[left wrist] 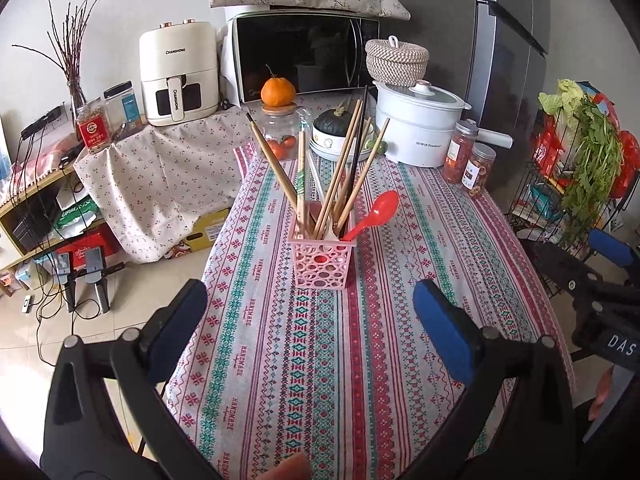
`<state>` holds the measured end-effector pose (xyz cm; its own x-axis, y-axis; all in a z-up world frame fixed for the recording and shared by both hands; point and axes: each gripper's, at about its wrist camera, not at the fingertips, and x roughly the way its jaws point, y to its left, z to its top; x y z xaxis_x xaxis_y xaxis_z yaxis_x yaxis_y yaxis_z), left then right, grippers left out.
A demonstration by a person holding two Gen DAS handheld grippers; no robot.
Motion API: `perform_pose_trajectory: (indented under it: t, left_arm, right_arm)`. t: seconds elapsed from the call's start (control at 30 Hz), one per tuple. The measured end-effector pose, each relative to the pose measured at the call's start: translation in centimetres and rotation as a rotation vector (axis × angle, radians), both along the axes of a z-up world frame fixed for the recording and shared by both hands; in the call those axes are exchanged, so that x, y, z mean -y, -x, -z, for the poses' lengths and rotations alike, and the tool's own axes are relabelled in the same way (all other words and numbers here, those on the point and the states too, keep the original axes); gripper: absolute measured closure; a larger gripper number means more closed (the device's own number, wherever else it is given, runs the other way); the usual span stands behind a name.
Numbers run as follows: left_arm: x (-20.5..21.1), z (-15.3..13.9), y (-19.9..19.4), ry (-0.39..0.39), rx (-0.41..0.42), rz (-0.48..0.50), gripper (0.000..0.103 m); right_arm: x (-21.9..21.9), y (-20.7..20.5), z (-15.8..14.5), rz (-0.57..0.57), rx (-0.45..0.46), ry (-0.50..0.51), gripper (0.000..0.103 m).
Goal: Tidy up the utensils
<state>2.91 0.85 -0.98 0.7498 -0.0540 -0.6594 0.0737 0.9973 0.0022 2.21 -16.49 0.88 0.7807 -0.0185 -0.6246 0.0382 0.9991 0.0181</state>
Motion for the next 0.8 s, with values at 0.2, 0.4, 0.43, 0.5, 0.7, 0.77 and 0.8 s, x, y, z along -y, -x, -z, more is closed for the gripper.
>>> perform_pose_trajectory:
  t: [0.2, 0.4, 0.43, 0.5, 0.7, 0.77, 0.8]
  left_arm:
    - [0.18, 0.07, 0.29, -0.010, 0.000, 0.001, 0.001]
    - [0.22, -0.01, 0.29, -0.011, 0.003, -0.001, 0.001]
    - [0.19, 0.00, 0.30, -0.010, 0.003, -0.001, 0.001]
    - [0.24, -0.02, 0.29, -0.011, 0.000, 0.000, 0.001]
    - [0.36, 0.02, 0.29, -0.013, -0.004, 0.003, 0.001]
    - [0.29, 0.05, 0.24, -0.012, -0.007, 0.003, 0.001]
    - [0.28, 0.08, 0.22, -0.011, -0.008, 0.003, 0.001]
  right_arm:
    - [0.03, -0.03, 0.04, 0.003, -0.001, 0.001, 0.000]
    - [0.21, 0.14, 0.16, 0.012, 0.003, -0.002, 0.000]
    - [0.24, 0.14, 0.16, 0.014, 0.002, -0.002, 0.000]
    - [0.28, 0.14, 0.21, 0.014, 0.001, -0.002, 0.000]
    - [0.30, 0.13, 0.25, 0.015, -0.002, -0.002, 0.000]
    - [0.33, 0.08, 0.28, 0.014, -0.003, -0.003, 0.000]
    - [0.32, 0.08, 0.28, 0.014, -0.003, -0.003, 0.000]
